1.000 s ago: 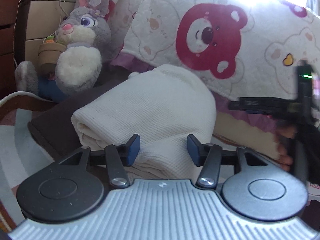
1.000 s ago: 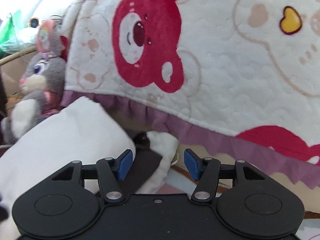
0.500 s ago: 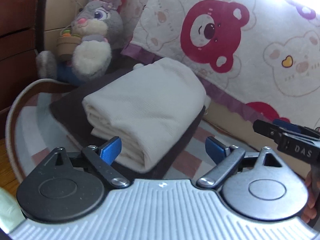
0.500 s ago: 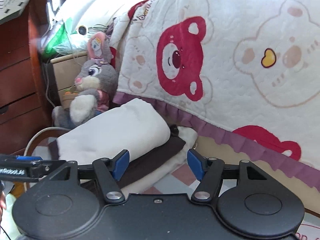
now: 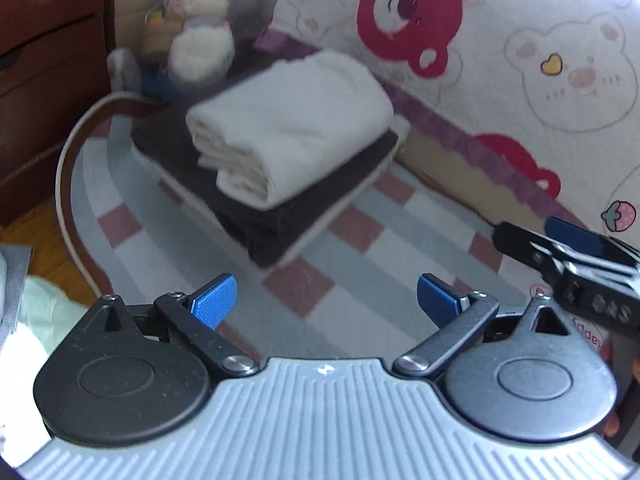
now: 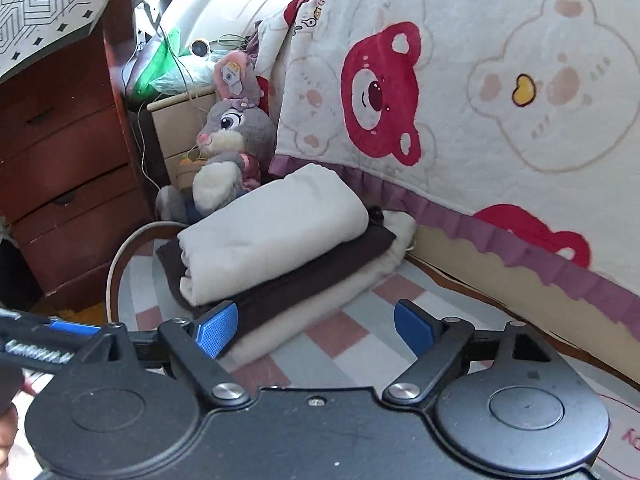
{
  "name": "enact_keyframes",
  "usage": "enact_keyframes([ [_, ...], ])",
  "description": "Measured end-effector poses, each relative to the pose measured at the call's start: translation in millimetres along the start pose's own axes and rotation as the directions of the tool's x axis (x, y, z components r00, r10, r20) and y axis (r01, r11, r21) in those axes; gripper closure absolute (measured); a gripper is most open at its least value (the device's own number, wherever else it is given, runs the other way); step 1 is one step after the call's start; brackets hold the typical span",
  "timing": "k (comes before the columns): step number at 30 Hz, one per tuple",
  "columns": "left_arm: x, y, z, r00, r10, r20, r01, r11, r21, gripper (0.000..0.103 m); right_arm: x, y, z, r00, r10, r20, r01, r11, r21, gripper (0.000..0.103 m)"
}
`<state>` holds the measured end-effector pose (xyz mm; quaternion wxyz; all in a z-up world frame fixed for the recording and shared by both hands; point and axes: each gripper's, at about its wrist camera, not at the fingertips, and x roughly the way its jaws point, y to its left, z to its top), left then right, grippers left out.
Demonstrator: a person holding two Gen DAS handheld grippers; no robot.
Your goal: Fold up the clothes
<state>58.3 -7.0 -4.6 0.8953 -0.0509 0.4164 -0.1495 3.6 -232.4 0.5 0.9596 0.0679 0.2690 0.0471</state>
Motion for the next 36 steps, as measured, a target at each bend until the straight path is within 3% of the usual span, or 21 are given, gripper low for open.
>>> enact_keyframes([
  [6,-13.5,-19.3,-10.6,0.999,0.031,-0.013,-0.030,0.998,0.050,0.001,-23.6,-2.4,-9.5,0.999,-0.028,0.018,0.028,0.999,0.020,0.013],
  [17,-31.7,-52.2,-33.2,0.999,-0.024,-0.032,0.029,0.986,0.164,0.001,-48.6,-16.4,-19.7,0.989,-0.130,0.069,0.125,0.989,0.077,0.013],
  [30,-28.3,-51.7,-33.7,0.996,-0.075,-0.058,0.082,0.987,0.139,0.001,-36.6,-2.2,-21.7,0.995,-0.103,0.002,0.103,0.994,0.032,0.013],
  [36,-26.1,-53.2,-35.1,0.998,-0.043,-0.050,0.051,0.986,0.160,0.001,-34.2,-0.3,-21.6,0.994,-0.111,0.000,0.111,0.993,0.030,0.013],
])
